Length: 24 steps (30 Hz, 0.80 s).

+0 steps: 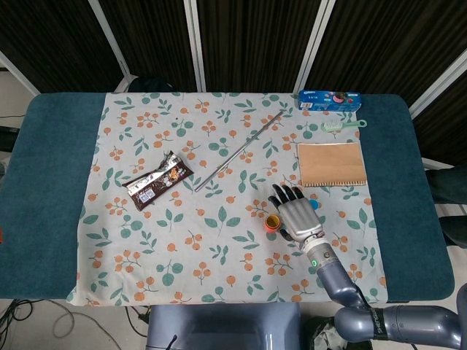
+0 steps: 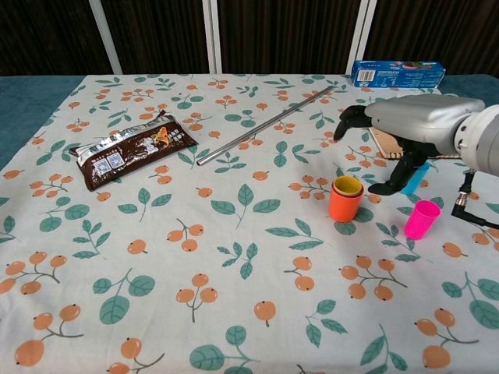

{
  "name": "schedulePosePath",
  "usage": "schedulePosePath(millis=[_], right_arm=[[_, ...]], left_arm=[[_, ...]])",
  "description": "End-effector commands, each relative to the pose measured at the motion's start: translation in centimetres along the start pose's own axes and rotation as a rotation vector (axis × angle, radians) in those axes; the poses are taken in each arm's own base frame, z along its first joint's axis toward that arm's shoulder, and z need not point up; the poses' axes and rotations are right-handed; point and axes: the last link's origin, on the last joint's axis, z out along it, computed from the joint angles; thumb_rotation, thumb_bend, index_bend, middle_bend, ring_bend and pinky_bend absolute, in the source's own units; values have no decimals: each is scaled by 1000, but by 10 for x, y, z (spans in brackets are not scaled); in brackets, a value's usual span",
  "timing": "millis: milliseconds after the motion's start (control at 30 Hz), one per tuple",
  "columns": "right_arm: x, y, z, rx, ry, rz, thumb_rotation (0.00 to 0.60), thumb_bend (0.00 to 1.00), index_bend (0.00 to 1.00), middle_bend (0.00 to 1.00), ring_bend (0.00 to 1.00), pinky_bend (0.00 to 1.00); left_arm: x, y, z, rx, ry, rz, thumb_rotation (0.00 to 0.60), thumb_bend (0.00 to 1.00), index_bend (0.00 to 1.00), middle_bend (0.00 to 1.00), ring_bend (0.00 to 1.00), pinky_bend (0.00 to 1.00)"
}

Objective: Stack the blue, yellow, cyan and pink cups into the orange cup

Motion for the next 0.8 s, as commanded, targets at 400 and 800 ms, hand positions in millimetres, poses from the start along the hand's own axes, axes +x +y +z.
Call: schedulePosePath(millis=[400,800], right_arm=[[33,57,12,-207,54,42,600,346,277,0,53,125],[8,83,15,-263,-40,14,600,345,322,0,53,126]], left_arm=[[-1,0,-1,5,-3,3,600,390,133,31,0,42],[-1,0,-1,9,-2,6,600,390,133,32,0,42]])
